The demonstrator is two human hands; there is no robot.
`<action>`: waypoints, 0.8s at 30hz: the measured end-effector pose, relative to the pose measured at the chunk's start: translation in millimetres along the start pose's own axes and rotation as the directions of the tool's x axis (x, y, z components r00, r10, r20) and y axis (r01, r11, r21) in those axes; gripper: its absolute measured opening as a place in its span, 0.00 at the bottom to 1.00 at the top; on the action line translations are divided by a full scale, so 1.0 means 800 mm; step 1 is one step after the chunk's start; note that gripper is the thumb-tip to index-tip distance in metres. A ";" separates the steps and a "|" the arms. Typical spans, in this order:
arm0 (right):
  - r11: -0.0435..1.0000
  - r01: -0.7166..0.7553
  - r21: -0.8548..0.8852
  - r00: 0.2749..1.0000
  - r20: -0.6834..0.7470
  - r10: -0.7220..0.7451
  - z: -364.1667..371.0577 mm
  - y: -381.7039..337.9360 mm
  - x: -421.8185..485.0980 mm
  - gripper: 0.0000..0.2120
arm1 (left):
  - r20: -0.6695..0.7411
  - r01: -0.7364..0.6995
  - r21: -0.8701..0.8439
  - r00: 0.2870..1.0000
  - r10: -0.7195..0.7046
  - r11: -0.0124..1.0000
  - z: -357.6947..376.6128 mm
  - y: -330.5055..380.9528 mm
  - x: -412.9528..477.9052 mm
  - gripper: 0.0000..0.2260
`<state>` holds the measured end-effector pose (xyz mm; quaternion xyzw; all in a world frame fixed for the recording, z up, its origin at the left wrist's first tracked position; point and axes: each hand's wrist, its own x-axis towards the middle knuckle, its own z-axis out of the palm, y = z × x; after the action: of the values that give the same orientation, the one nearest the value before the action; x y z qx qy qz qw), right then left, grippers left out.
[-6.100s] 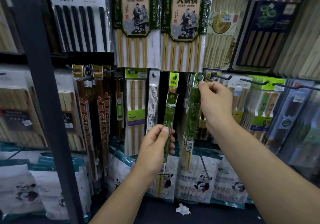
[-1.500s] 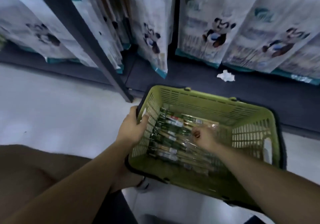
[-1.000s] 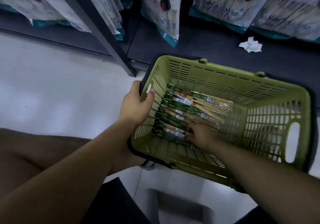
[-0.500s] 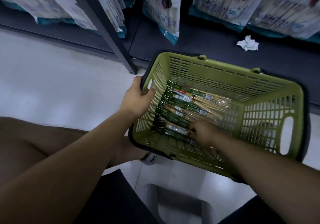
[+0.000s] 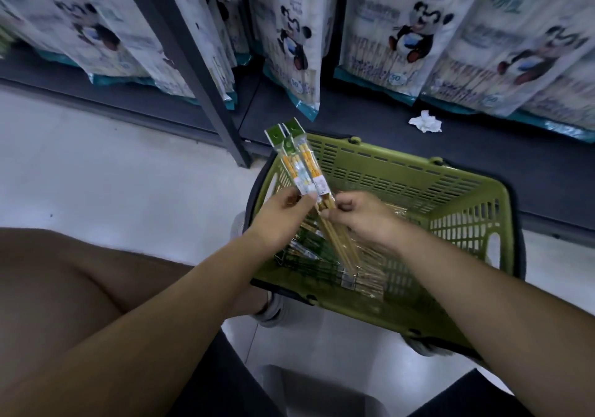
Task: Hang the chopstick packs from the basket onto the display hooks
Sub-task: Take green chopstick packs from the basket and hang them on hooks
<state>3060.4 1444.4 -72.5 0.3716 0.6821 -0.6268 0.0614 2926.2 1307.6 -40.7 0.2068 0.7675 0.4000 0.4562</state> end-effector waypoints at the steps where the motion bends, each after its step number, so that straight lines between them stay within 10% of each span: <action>1: 0.998 0.008 0.054 1.000 0.021 -0.009 0.008 -0.009 -0.004 0.01 | 0.041 0.014 -0.145 0.999 -0.008 0.989 0.006 0.003 -0.002 0.11; 6: 0.991 0.040 0.131 0.998 0.041 -0.046 0.034 -0.026 -0.012 0.11 | 0.025 0.094 -0.468 0.995 -0.093 0.879 0.013 0.008 0.001 0.14; 12: 0.954 -0.116 0.278 0.993 0.069 0.100 0.043 0.005 -0.004 0.10 | -0.054 0.061 -0.434 0.994 -0.093 0.899 -0.014 0.015 0.015 0.13; 17: 0.875 -0.146 -0.462 0.987 -0.008 0.160 0.030 0.105 0.010 0.11 | -0.182 -0.011 -0.336 0.982 -0.053 0.942 -0.056 0.005 0.023 0.07; 24: 0.626 -0.088 -0.775 0.970 0.075 0.230 0.058 0.170 0.014 0.19 | -0.217 -0.015 -0.402 0.973 -0.079 0.916 -0.057 -0.015 0.029 0.10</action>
<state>3114.5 1399.1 -198.4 0.3157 0.8396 -0.2997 0.3251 2875.7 1297.0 -50.4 0.0489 0.7200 0.5621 0.4041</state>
